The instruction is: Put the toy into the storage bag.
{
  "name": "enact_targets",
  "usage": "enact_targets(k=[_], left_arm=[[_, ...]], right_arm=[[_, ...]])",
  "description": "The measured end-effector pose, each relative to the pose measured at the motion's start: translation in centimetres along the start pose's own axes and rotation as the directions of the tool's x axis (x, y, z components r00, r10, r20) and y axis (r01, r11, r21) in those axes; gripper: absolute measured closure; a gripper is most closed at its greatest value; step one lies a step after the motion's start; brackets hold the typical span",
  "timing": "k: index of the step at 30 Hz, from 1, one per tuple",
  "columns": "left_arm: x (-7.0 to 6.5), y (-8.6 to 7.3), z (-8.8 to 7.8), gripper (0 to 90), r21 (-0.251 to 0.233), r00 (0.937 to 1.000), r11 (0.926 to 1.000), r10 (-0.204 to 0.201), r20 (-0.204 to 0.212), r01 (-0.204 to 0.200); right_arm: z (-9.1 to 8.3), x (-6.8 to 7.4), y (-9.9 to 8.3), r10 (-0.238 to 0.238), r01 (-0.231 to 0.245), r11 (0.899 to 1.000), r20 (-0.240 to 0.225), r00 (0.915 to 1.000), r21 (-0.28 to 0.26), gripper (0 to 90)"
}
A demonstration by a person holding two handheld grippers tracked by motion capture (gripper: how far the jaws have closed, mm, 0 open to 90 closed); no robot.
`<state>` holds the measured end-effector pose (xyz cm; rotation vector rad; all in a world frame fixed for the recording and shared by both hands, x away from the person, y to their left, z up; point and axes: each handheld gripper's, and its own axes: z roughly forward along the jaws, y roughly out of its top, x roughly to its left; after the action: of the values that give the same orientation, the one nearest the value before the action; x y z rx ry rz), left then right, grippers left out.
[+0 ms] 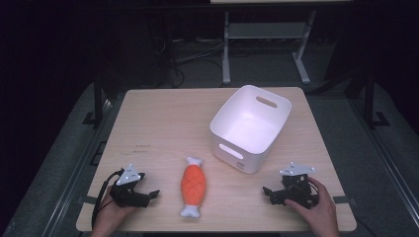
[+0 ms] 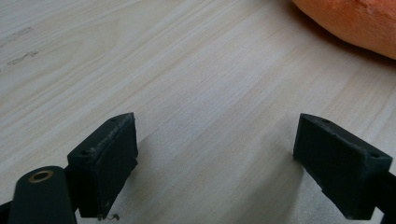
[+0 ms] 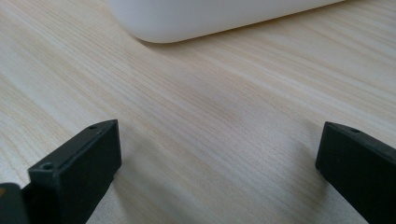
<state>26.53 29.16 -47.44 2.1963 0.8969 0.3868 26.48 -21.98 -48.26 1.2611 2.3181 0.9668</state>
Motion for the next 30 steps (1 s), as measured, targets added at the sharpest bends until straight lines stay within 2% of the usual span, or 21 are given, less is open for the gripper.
enact_targets(k=[12,14,16,21,25,30], left_arm=[[0.1,0.1,-0.1,15.5,-0.001,0.9999,1.0,-0.004,-0.011,0.004],[0.1,0.2,-0.1,23.6,-0.004,0.9999,1.0,-0.007,-0.008,0.007],[0.1,0.4,-0.1,25.0,0.005,1.0,1.0,-0.002,-0.009,0.002],[-0.2,1.3,-0.3,41.7,0.02,1.0,0.9998,0.002,0.008,-0.002],[-0.3,2.0,-0.3,54.1,0.04,0.9993,0.9992,0.007,0.038,-0.008],[-0.2,2.8,-0.3,68.9,0.063,0.9978,0.998,-0.01,0.065,0.006]], right_arm=[[0.0,0.0,0.0,-0.004,0.004,1.0,0.0,1.0,-0.002,0.0],[0.0,0.0,0.0,-0.005,0.005,1.0,0.0,1.0,-0.002,0.0],[0.0,0.0,0.0,-0.005,0.005,1.0,0.0,1.0,-0.002,0.0],[0.0,0.0,0.0,0.0,0.0,1.0,0.0,1.0,0.0,0.0],[0.0,0.0,0.0,0.001,-0.001,1.0,-0.001,1.0,-0.002,0.0],[0.0,0.0,0.0,0.0,0.0,1.0,-0.001,1.0,-0.002,0.0]])
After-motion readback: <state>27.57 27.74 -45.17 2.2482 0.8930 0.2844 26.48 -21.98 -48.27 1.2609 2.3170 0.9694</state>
